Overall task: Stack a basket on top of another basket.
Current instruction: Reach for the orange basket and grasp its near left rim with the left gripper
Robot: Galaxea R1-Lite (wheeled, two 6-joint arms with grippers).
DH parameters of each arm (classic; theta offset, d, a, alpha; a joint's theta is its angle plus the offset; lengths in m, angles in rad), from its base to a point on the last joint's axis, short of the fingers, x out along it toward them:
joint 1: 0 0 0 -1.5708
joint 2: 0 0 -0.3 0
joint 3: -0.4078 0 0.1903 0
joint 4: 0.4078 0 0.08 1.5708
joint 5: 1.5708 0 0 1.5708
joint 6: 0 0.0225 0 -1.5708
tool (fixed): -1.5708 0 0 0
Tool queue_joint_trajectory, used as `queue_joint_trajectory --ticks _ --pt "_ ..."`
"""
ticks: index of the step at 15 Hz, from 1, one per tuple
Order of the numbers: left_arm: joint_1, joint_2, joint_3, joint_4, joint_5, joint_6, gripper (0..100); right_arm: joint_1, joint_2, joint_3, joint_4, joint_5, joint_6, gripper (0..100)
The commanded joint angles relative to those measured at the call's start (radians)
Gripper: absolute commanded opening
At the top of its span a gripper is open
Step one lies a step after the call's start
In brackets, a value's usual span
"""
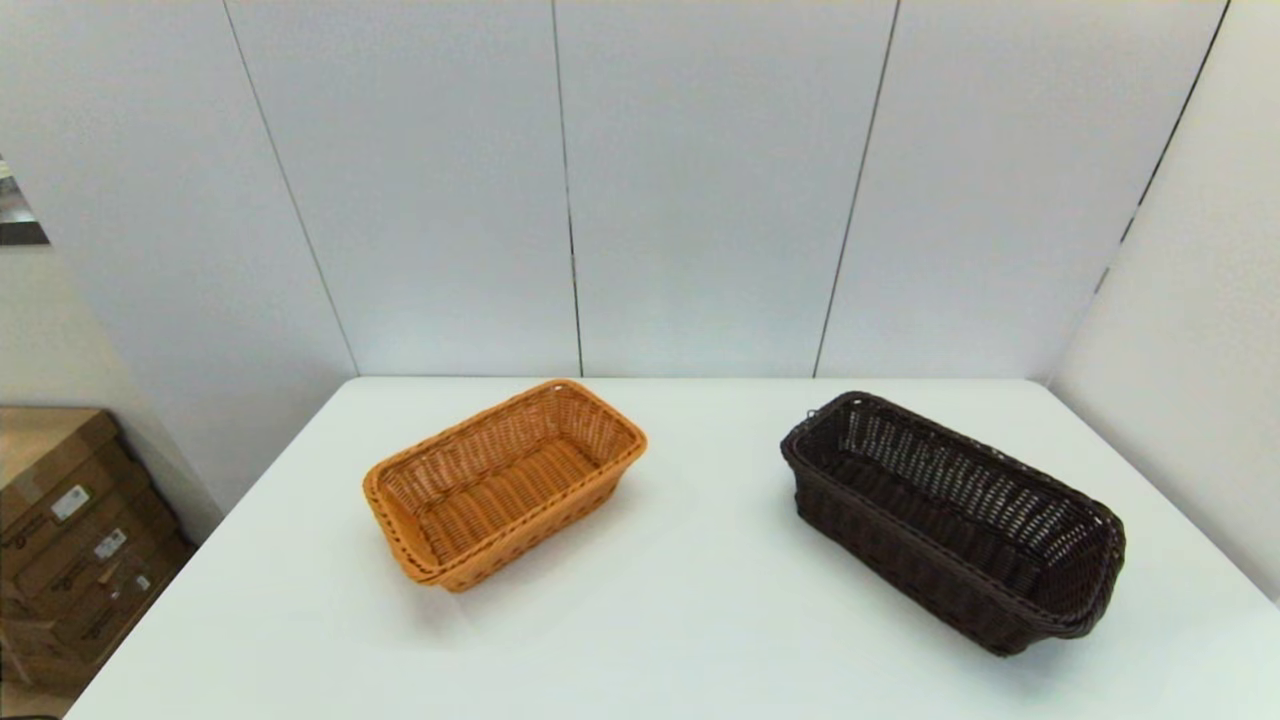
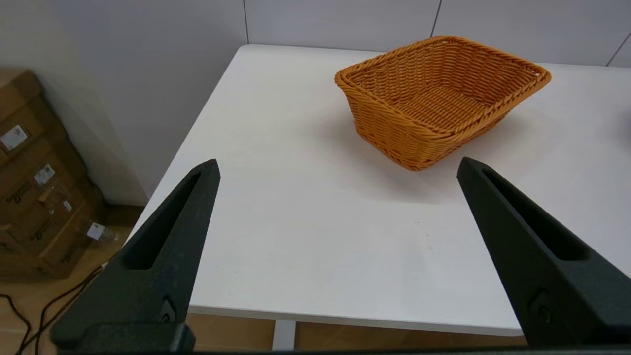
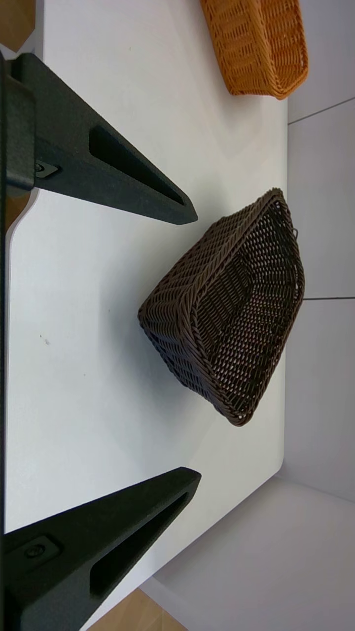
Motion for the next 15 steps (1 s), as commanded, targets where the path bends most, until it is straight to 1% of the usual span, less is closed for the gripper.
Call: queue_joint_trajectory --ticks 1,3,5,7,8,9,10,11,14,15 --pt "-0.001 0.454 -0.275 0.002 -0.011 -0.123 100 0.0 0.0 0.0 0.0 0.0 0.0 100" --pt "-0.003 0.693 -0.422 0.002 -0.044 -0.187 100 0.0 0.0 0.0 0.0 0.0 0.0 100" --pt "-0.01 0.978 -0.579 0.002 -0.044 -0.299 100 0.0 0.0 0.0 0.0 0.0 0.0 100" --pt "-0.037 1.198 -0.686 0.002 -0.033 -0.405 100 0.0 0.0 0.0 0.0 0.0 -0.002 100" --pt "-0.058 1.305 -0.734 0.004 -0.004 -0.468 100 0.0 0.0 0.0 0.0 0.0 -0.002 100" --pt "-0.081 1.417 -0.789 0.011 0.056 -0.559 100 0.0 0.0 0.0 0.0 0.0 -0.002 100" --pt "-0.118 1.566 -0.858 0.015 0.139 -0.678 100 0.0 0.0 0.0 0.0 0.0 -0.002 100" --pt "-0.135 1.667 -0.904 0.015 0.177 -0.73 100 0.0 0.0 0.0 0.0 0.0 -0.002 100" --pt "-0.181 1.836 -0.993 0.022 0.185 -0.824 100 0.0 0.0 0.0 0.0 0.0 -0.002 100" --pt "-0.201 1.866 -1.028 0.064 0.185 -0.865 100 0.0 0.0 0.0 0.0 0.0 -0.002 100"
